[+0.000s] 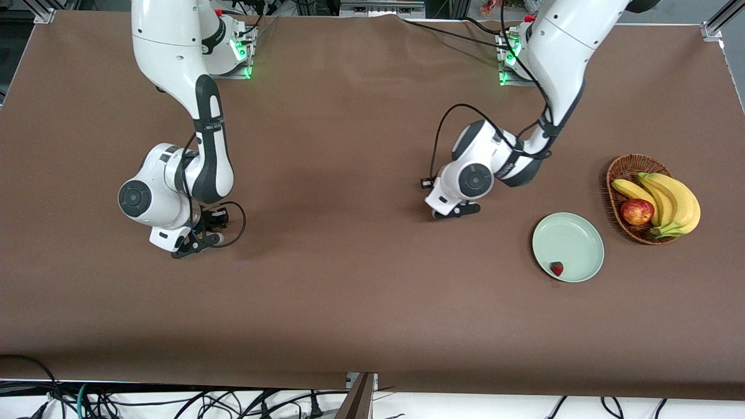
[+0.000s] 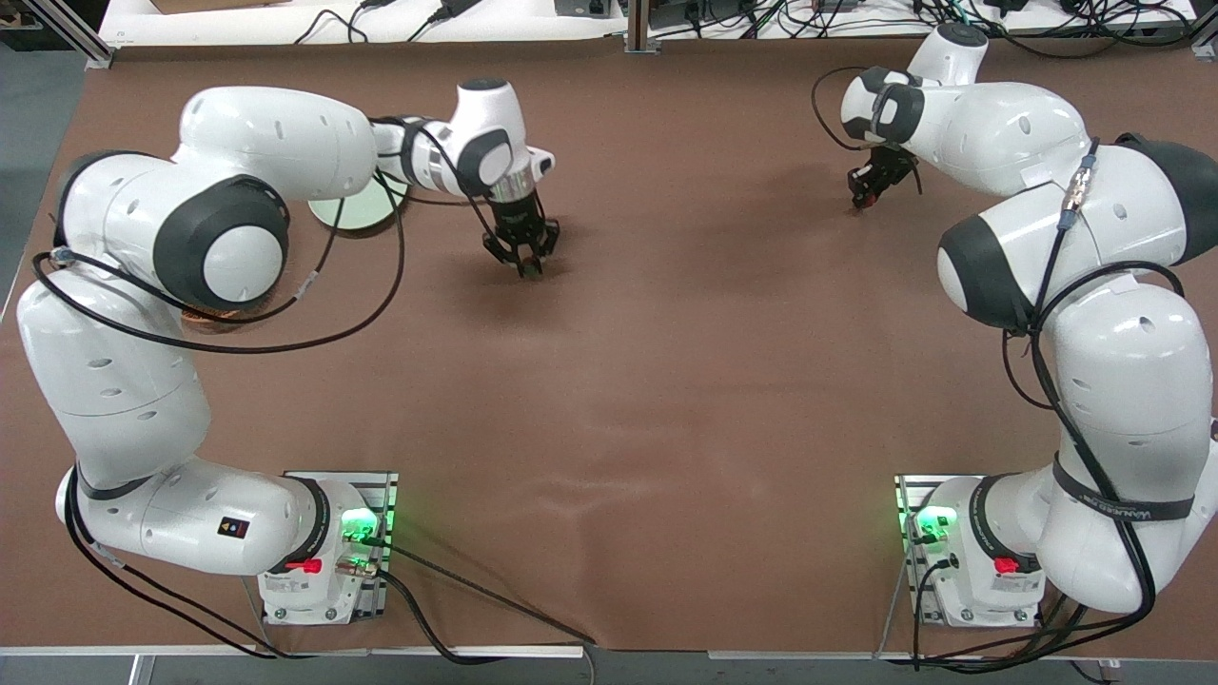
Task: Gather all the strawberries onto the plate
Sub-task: 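Drop the strawberry on the plate while the right gripper sets the last mid-table, then grasp the last strawberry with the left gripper while the right gripper withdraws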
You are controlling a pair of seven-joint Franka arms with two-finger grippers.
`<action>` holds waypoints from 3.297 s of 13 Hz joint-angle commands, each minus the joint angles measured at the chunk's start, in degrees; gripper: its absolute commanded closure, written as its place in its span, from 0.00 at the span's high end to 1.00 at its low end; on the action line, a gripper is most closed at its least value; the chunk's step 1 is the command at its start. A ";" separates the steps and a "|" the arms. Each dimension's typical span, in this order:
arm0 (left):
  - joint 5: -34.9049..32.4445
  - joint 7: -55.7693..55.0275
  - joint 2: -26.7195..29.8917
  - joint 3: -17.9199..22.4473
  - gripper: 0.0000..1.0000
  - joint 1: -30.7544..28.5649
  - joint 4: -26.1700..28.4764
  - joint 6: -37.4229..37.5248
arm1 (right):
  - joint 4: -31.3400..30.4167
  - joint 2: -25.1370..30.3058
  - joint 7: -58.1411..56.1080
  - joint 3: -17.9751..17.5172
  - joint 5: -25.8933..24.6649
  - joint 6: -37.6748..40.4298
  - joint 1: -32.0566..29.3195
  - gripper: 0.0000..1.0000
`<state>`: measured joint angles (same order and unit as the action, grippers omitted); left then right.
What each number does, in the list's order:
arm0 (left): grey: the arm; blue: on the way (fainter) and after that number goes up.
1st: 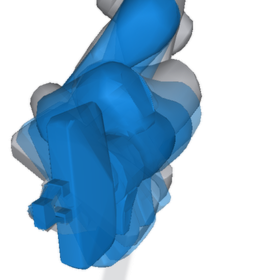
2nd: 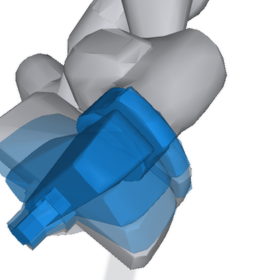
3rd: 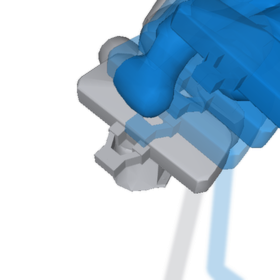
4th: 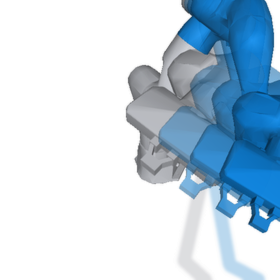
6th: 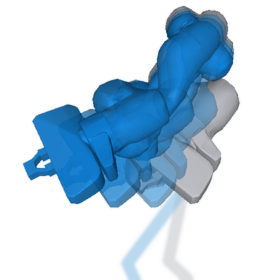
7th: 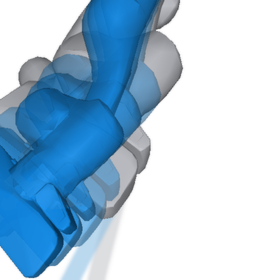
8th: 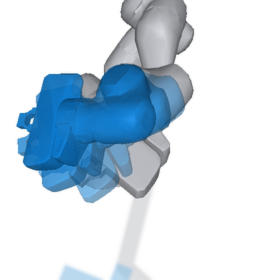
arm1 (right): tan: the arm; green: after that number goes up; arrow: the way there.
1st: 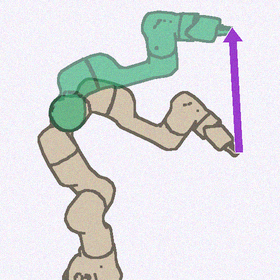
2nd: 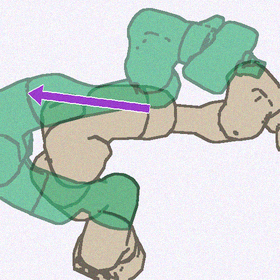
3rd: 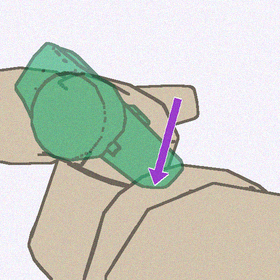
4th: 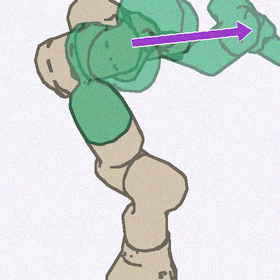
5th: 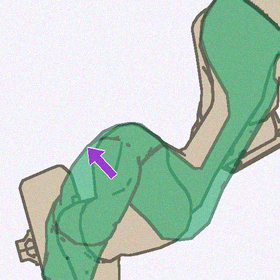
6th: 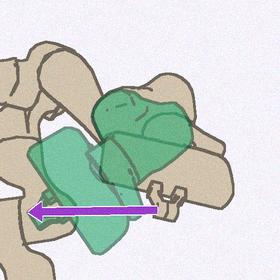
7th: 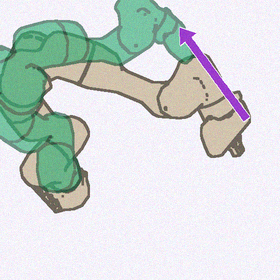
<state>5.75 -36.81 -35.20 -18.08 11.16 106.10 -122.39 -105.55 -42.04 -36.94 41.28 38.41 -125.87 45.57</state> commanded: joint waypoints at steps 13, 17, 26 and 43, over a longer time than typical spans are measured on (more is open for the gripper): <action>-12.52 40.49 -4.17 5.25 0.12 -21.17 -13.12 7.17 | 24.68 -1.54 60.47 -19.81 28.35 8.40 0.93 0.22; -11.20 40.24 -4.78 5.25 0.94 -21.70 -17.22 7.08 | 34.33 -8.03 74.15 -34.04 34.37 -18.12 1.62 0.58; 0.23 33.59 -4.87 4.54 1.00 -16.54 -17.25 9.36 | 37.35 -9.29 82.21 -33.64 25.25 -21.29 3.66 0.99; -3.29 14.76 -12.70 8.32 1.00 -0.61 -19.80 -16.39 | 29.72 11.42 54.18 -6.12 -12.55 29.01 3.83 1.00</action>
<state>4.14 -20.33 -47.09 -10.55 9.62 88.20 -138.77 -70.64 -38.52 19.84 35.22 29.67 -98.80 48.62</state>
